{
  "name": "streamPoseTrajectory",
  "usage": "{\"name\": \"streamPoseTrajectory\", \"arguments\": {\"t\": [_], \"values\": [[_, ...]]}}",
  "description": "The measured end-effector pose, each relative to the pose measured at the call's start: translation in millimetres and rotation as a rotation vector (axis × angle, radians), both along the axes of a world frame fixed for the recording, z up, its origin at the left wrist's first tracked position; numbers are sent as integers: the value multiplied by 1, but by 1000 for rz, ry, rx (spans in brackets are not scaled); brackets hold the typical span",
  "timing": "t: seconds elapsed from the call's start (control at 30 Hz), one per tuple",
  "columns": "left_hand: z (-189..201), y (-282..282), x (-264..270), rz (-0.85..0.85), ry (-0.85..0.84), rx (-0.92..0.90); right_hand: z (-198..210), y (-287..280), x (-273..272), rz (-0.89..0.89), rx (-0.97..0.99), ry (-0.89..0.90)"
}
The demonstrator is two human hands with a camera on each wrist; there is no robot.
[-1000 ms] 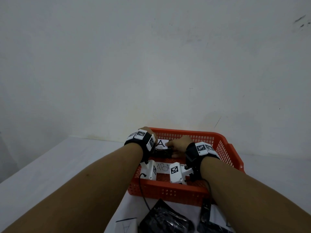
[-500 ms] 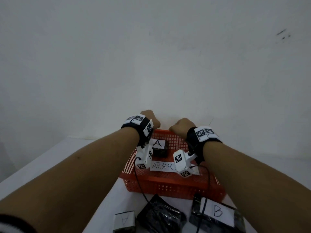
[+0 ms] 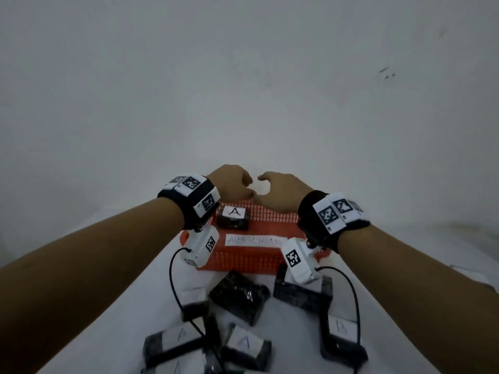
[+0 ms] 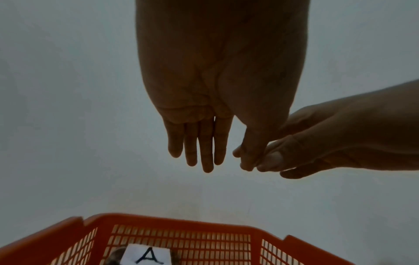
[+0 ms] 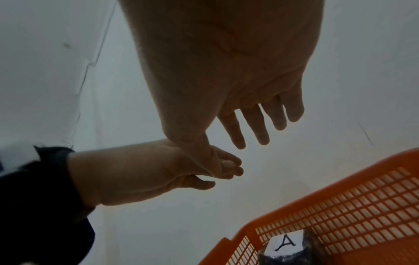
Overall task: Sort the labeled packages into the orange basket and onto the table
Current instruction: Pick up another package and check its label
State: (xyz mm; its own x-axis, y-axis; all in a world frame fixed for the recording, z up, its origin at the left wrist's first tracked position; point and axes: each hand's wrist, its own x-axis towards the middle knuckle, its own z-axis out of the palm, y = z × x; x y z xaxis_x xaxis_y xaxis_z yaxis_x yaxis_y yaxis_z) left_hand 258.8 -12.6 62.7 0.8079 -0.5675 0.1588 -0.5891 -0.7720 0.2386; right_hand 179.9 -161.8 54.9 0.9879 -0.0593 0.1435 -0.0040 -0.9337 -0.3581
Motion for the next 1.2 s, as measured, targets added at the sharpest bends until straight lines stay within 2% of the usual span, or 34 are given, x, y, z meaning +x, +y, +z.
{"name": "streamPoseTrajectory", "arguments": {"t": [0.27, 0.37, 0.53, 0.77, 0.97, 1.2], "values": [[-31, 53, -77, -44, 29, 92, -25, 31, -103, 68, 39, 62], [-44, 66, -100, -73, 68, 134, -44, 36, -123, 108, 81, 108], [-68, 89, -127, -112, 106, 154, -82, 39, -142, 115, 173, 137], [-103, 109, -147, -172, 139, 121, -118, 57, -152, 96, 131, 215], [-120, 102, -141, -183, 162, 105, -138, 60, -140, 33, 33, 159], [-132, 95, -145, -264, 230, 72, -134, 62, -151, 50, 42, 317]]}}
